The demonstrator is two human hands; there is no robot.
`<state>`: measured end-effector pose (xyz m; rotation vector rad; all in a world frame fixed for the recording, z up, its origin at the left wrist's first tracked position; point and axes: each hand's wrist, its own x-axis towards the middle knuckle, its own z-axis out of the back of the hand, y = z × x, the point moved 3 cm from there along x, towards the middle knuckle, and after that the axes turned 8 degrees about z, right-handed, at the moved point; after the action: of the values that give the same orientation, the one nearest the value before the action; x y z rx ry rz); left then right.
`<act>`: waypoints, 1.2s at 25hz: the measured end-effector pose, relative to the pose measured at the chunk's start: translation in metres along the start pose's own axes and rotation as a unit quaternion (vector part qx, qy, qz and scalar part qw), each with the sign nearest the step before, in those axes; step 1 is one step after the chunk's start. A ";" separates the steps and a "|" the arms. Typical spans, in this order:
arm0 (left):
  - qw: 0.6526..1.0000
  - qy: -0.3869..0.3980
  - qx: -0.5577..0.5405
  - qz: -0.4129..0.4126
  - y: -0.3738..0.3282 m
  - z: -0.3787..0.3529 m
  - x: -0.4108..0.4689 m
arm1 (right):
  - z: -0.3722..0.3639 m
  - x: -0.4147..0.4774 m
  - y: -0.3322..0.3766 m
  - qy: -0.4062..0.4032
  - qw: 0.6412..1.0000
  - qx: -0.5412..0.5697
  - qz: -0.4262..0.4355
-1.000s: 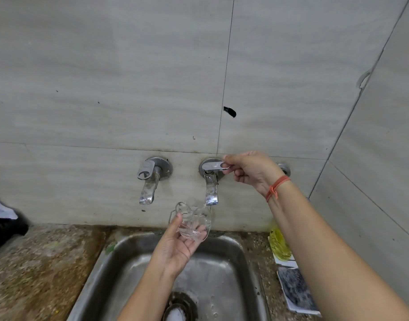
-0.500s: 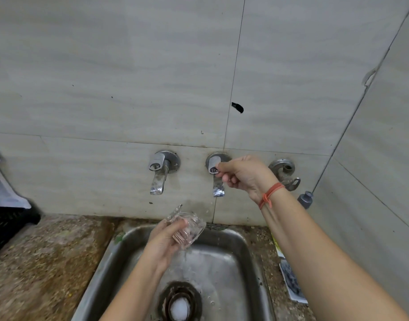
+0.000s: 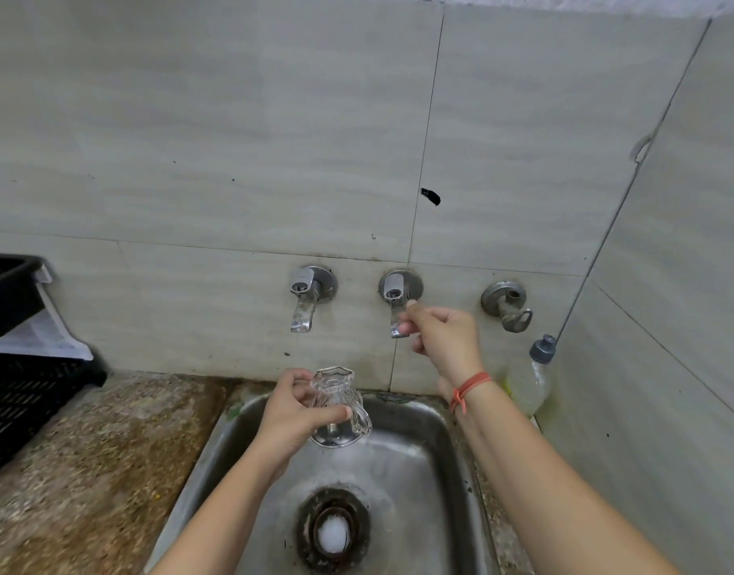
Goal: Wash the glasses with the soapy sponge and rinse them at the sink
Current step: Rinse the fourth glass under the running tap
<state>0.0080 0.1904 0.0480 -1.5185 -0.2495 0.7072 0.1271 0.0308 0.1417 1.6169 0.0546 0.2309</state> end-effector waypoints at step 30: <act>0.974 -0.126 0.033 -0.187 -0.001 0.022 -0.075 | 0.006 -0.073 -0.024 0.209 0.943 -0.250 0.071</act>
<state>-0.0626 0.1663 0.0707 -1.2694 -0.6783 0.5971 0.0589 0.0137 0.1091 1.0448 0.1896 0.6464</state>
